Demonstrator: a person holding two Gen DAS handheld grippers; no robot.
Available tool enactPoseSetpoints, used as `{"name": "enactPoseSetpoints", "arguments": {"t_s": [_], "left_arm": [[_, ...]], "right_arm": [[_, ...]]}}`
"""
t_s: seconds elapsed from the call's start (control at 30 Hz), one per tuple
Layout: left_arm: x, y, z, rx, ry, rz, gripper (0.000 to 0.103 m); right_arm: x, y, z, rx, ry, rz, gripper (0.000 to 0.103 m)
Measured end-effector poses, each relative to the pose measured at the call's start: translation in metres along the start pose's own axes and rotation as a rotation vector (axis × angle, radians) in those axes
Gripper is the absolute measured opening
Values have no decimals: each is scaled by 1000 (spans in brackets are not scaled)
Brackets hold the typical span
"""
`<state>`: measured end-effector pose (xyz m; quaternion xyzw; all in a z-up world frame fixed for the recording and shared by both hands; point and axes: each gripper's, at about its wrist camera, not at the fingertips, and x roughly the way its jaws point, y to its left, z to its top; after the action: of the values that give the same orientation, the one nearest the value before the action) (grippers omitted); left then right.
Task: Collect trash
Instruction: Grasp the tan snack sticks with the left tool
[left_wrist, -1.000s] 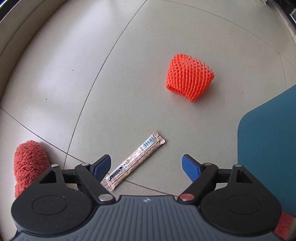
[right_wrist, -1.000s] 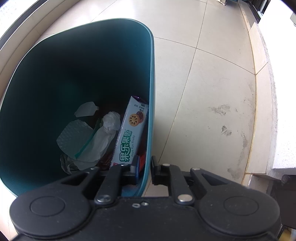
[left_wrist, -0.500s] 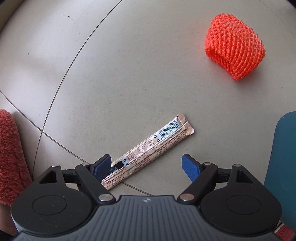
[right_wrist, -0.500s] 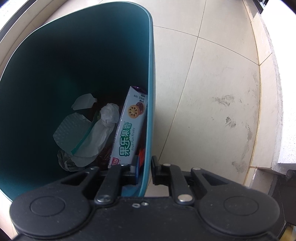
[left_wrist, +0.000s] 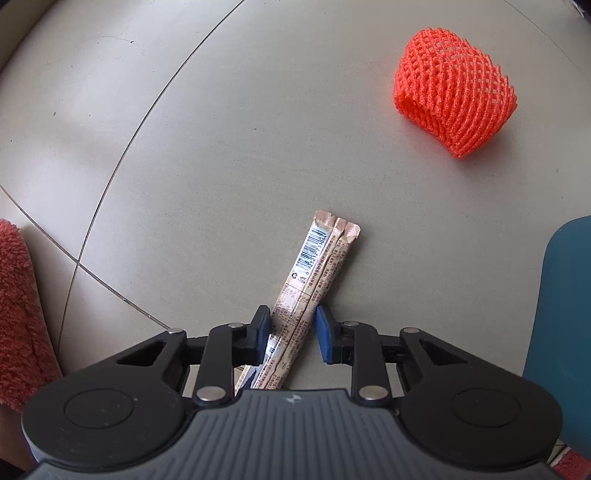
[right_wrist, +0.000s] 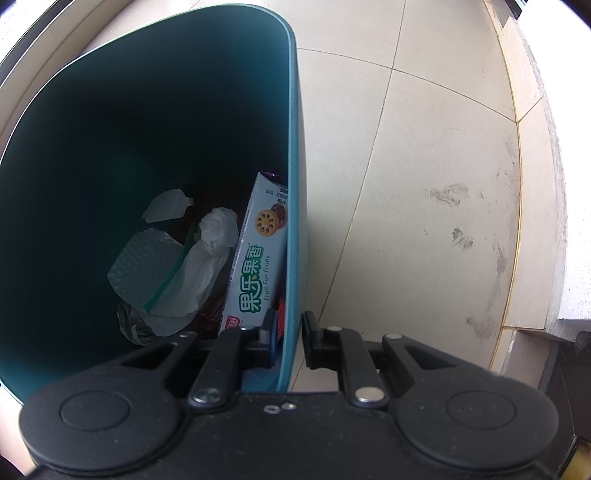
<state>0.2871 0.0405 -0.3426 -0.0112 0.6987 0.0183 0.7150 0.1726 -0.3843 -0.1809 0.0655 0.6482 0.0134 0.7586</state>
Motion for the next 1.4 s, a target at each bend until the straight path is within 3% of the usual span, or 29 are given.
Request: {"name": "enactPoseSetpoints", "arguments": {"t_s": [0.1, 0.27, 0.37, 0.5, 0.57, 0.63, 0.7, 0.8, 0.93, 1.0, 1.07, 1.2, 1.4], "left_arm": [[-12, -9, -3, 5, -21, -5, 5], [-29, -14, -8, 27, -38, 18, 5], [-24, -6, -1, -15, 19, -28, 5], [-22, 0, -4, -38, 28, -46, 8], [-19, 3, -4, -47, 39, -60, 17], [-14, 2, -3, -50, 44, -68, 49], [-14, -1, -5, -34, 17, -52, 67], [-4, -7, -7, -5, 17, -17, 67], [7, -5, -8, -4, 30, -32, 65], [10, -5, -10, 15, 21, -21, 56], [12, -8, -8, 31, 6, -7, 54], [9, -11, -6, 27, -7, -10, 23], [0, -26, -12, 41, -31, 36, 19]], "right_arm": [[0, 1, -1, -4, -4, -5, 13], [-1, 2, -4, -8, -20, -12, 8], [-4, 4, -6, -19, -28, -13, 8], [-5, 5, -7, -16, -29, -10, 9], [-5, 5, -7, -17, -30, -10, 9], [-5, 6, -7, -17, -30, -10, 9], [-5, 6, -7, -16, -30, -10, 9], [-6, 6, -8, -20, -30, -11, 9], [-6, 6, -8, -17, -28, -10, 9], [-6, 6, -8, -16, -28, -9, 9], [-6, 5, -8, -12, -26, -6, 9], [-5, 4, -6, -11, -24, -6, 9], [-5, 6, -8, -20, -29, -12, 9]]}}
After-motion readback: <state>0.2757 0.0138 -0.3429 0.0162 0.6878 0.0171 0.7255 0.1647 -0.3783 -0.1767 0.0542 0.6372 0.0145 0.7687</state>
